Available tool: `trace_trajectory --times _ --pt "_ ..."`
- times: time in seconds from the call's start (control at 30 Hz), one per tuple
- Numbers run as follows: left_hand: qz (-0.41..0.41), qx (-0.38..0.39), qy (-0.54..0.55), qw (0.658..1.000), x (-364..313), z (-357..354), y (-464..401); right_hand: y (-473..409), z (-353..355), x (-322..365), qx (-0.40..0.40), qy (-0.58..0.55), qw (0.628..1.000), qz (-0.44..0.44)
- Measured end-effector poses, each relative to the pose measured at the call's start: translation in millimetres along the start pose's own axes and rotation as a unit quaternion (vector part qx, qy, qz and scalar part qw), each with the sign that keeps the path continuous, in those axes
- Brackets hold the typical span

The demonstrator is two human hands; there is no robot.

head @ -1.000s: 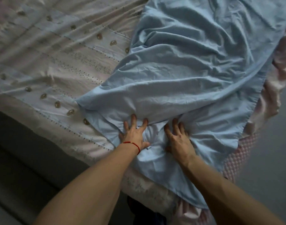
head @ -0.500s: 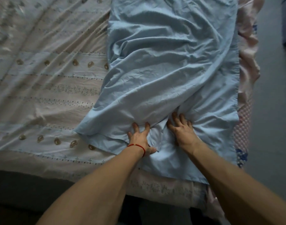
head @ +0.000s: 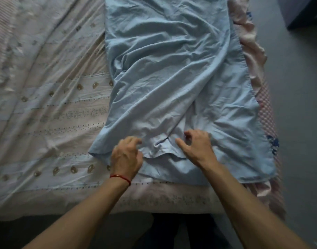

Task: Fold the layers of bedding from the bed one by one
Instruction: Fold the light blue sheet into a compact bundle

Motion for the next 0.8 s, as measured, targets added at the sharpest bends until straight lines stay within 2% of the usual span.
trace_trajectory --times 0.03,0.1,0.17,0.27,0.33,0.4,0.53,0.67,0.8 --pt "0.025 -0.040 -0.075 0.996 14 5 4 4 -11 4 -0.001 -0.042 0.997 -0.059" --pt "0.095 -0.022 -0.161 0.982 42 11 4 6 -27 4 -0.008 -0.118 0.982 -0.147" --pt "0.133 0.024 -0.179 0.975 63 13 -8 7 -26 4 -0.049 -0.141 0.977 -0.154" --pt "0.099 0.019 -0.212 0.972 79 19 -24 28 -10 -3 -0.129 -0.120 0.978 -0.110" --pt "0.060 0.016 -0.210 0.976 87 23 -29 48 5 -16 -0.175 -0.108 0.973 -0.103" --pt "0.033 0.068 -0.206 0.976 90 24 -23 70 22 -38 -0.206 -0.112 0.965 -0.115" --pt "0.051 0.164 -0.225 0.959 84 18 4 117 50 -80 -0.227 -0.098 0.958 -0.143" --pt "0.066 0.149 -0.184 0.969 65 -5 19 148 78 -116 -0.271 -0.050 0.947 -0.164" --pt "0.103 0.103 -0.139 0.980 57 -24 20 138 79 -135 -0.242 -0.045 0.953 -0.175"
Point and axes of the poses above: each hand's wrist, its own y-axis away from the middle knuckle, its own z-axis out of the back of the hand, x = y × z, the point moved 2 cm from there along -y, towards the middle knuckle, and after that the axes turned 8 degrees about x, right-handed, at the moved point
